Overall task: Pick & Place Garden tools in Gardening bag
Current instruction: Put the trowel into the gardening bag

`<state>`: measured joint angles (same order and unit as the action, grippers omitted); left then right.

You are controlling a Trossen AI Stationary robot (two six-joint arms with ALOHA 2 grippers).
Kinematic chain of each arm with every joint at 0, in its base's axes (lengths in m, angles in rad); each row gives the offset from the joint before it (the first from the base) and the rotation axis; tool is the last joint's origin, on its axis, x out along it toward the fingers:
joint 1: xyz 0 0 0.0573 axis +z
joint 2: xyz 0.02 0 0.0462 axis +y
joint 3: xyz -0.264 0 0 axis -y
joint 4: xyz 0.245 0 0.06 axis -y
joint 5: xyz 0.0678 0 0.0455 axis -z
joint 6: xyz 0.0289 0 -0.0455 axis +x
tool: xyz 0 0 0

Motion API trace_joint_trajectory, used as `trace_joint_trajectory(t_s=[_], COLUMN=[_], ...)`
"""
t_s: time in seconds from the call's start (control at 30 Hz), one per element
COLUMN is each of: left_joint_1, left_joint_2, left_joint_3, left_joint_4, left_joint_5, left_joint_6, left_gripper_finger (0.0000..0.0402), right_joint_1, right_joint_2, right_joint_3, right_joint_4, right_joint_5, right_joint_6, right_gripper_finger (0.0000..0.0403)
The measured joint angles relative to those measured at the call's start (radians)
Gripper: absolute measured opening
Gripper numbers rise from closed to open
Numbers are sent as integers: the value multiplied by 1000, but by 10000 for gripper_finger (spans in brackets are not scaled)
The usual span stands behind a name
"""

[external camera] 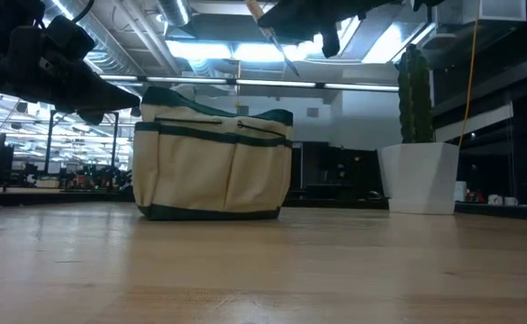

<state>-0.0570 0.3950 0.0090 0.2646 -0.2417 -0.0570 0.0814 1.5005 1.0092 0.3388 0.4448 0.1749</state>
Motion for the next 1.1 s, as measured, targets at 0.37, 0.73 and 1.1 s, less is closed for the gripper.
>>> trace_joint_trajectory(t_s=[0.37, 0.73, 1.1], left_joint_1=[0, 0, 0], left_joint_2=[0, 0, 0], left_joint_3=[0, 0, 0], left_joint_4=[0, 0, 0], left_joint_5=[0, 0, 0], left_joint_6=[0, 0, 0], left_gripper_finger=[4, 4, 4], right_joint_1=[7, 4, -20], right_joint_2=[0, 1, 114], right_joint_3=[0, 0, 1], right_joint_4=[27, 44, 116], right_joint_5=[-89, -144, -249], right_joint_6=[0, -68, -223], right_gripper_finger=[66, 66, 66])
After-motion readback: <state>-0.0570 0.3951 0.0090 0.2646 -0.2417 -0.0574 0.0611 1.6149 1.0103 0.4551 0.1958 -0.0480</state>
